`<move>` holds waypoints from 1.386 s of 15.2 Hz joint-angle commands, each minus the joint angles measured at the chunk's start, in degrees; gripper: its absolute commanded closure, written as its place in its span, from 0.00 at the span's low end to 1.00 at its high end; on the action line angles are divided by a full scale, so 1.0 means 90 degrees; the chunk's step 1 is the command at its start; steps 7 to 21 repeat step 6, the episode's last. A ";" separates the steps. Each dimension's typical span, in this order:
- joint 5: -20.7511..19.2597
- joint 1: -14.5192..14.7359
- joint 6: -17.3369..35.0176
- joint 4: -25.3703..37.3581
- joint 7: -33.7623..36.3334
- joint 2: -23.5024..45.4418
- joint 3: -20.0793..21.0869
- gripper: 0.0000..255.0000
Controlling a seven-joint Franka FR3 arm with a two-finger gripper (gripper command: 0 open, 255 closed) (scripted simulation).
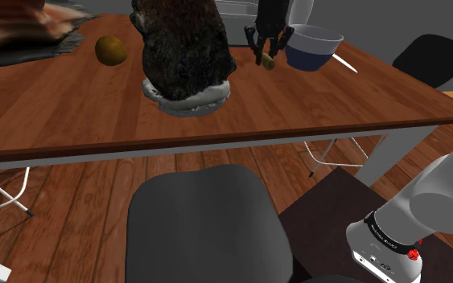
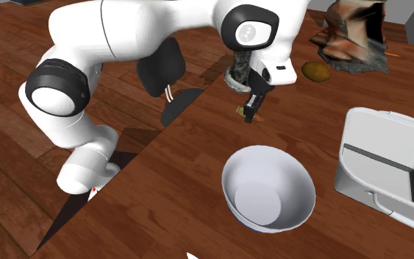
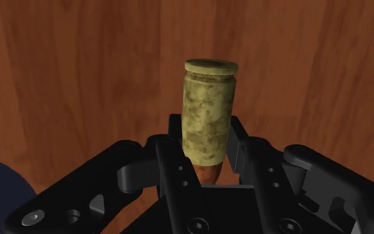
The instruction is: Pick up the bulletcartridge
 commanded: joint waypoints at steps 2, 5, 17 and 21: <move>-0.0022 0.0008 -0.0291 0.0370 0.0007 0.0085 0.0007 1.00; -0.0043 0.0019 -0.0502 0.0655 0.0018 0.0162 0.0015 1.00; -0.0043 0.0019 -0.0502 0.0654 0.0018 0.0161 0.0015 1.00; -0.0043 0.0019 -0.0502 0.0654 0.0018 0.0161 0.0015 1.00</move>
